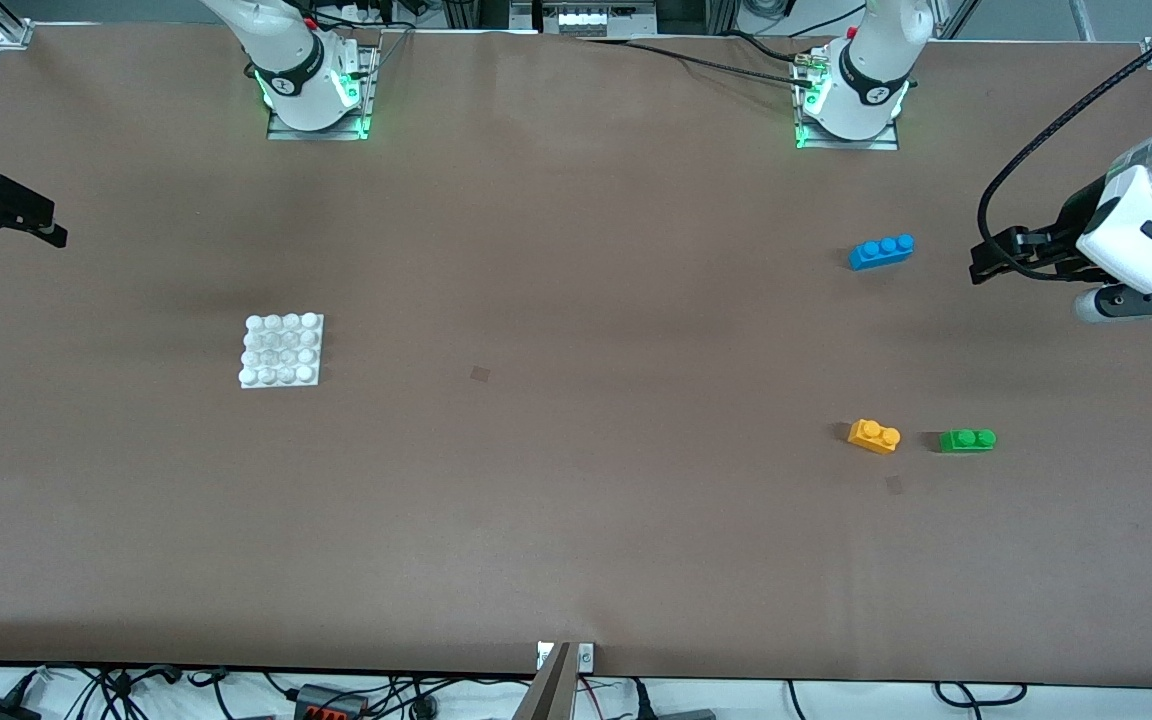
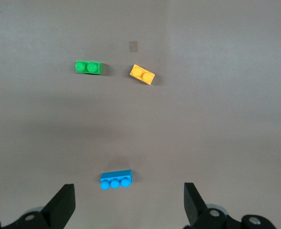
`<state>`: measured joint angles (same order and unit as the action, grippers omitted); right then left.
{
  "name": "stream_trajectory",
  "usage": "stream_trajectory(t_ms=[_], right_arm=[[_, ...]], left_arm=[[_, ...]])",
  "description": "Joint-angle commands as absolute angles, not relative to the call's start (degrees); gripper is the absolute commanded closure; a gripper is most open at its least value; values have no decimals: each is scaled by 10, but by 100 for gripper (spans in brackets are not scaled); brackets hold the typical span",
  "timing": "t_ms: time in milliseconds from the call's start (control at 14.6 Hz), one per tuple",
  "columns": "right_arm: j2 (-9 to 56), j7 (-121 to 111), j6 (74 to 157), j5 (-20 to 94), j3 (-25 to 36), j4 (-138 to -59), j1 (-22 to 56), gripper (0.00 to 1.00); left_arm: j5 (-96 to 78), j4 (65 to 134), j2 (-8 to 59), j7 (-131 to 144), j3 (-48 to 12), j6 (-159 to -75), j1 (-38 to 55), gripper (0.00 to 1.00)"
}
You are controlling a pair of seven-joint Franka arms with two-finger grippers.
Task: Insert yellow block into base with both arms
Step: 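Move the right gripper to the white base while the left gripper reaches the yellow block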
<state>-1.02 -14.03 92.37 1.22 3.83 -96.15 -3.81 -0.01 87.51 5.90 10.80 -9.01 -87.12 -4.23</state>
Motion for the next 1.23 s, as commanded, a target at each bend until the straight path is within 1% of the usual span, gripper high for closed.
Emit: stream_trajectory(t_ms=[0, 68, 205, 342, 411, 547, 616, 753, 889, 1163], right_arm=[[-4, -143, 904, 8, 33, -969, -47, 0], [7, -136, 897, 8, 34, -972, -48, 0], [60, -126, 897, 15, 34, -973, -47, 0], [109, -125, 933, 32, 34, -977, -47, 0], [121, -124, 958, 35, 34, -985, -44, 0], [148, -99, 1027, 35, 33, -1016, -38, 0], [152, -87, 1067, 36, 33, -1042, -34, 0], [152, -85, 1162, 38, 32, -1109, -26, 0], [151, -85, 1244, 71, 32, -1171, -17, 0], [176, -87, 1369, 84, 32, -1251, 3, 0]], left_arm=[[-7, 875, 64, 104, -95, -868, -39, 0], [-5, 875, 70, 103, -95, -870, -38, 0], [1, 875, 90, 102, -95, -875, -37, 0], [2, 876, 116, 102, -96, -909, -29, 0], [1, 881, 130, 102, -97, -927, -27, 0], [4, 883, 168, 102, -99, -967, -24, 0], [12, 884, 185, 102, -99, -978, -22, 0], [49, 885, 218, 39, -100, -1019, -18, 0], [53, 889, 248, -32, -99, -1069, -25, 0], [51, 887, 314, -104, -94, -1166, -33, 0]])
